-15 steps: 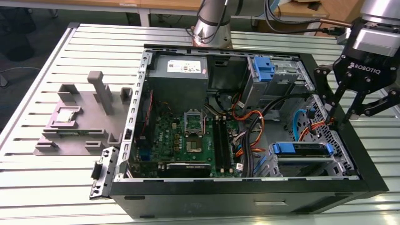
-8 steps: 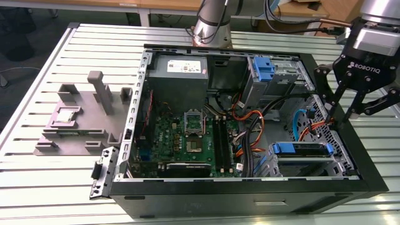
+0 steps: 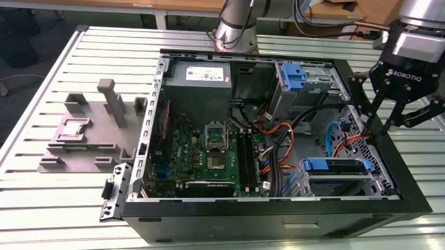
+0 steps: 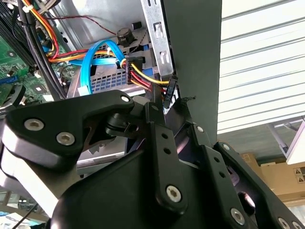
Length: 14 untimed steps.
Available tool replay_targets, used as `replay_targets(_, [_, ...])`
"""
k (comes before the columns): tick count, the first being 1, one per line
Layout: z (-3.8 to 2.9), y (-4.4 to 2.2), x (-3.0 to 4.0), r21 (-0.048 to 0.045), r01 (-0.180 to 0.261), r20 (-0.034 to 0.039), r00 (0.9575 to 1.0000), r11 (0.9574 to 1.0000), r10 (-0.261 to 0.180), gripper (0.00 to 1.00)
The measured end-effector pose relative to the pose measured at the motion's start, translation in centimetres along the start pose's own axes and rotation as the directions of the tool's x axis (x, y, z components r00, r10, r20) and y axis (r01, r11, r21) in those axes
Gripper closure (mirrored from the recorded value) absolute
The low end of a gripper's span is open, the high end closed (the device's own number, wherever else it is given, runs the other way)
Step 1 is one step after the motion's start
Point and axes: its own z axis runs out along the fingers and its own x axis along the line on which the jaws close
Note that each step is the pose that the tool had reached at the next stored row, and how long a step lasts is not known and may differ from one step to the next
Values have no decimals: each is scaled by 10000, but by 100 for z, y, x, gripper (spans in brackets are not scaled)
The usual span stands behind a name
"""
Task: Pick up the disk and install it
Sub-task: 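Insert the first disk wire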
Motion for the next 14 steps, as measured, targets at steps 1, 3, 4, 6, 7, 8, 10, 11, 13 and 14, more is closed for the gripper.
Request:
replay_targets(1, [1, -2, -1, 3, 29, -3, 10000, 10000, -29, 69])
replay_targets(3, [1, -3, -2, 14, 113, -17, 9999, 9999, -113, 69])
replay_targets(4, [1, -3, -2, 25, 162, -30, 9999, 9999, -162, 69])
replay_targets(6, [1, -4, -2, 40, 221, -45, 9997, 9997, -221, 69])
replay_targets(7, [1, -4, -2, 46, 252, -53, 9997, 9997, -251, 69])
replay_targets(8, [1, -4, -1, 57, 296, -64, 9995, 9995, -296, 69])
replay_targets(10, [1, -4, -1, 88, 429, -97, 9990, 9990, -428, 69])
replay_targets(11, [1, -5, -1, 104, 494, -115, 9987, 9987, -493, 69])
replay_targets(13, [2, -5, -1, 119, 581, -142, 9982, 9982, -580, 69])
replay_targets(14, [2, -5, -2, 108, 602, -161, 9981, 9981, -600, 69])
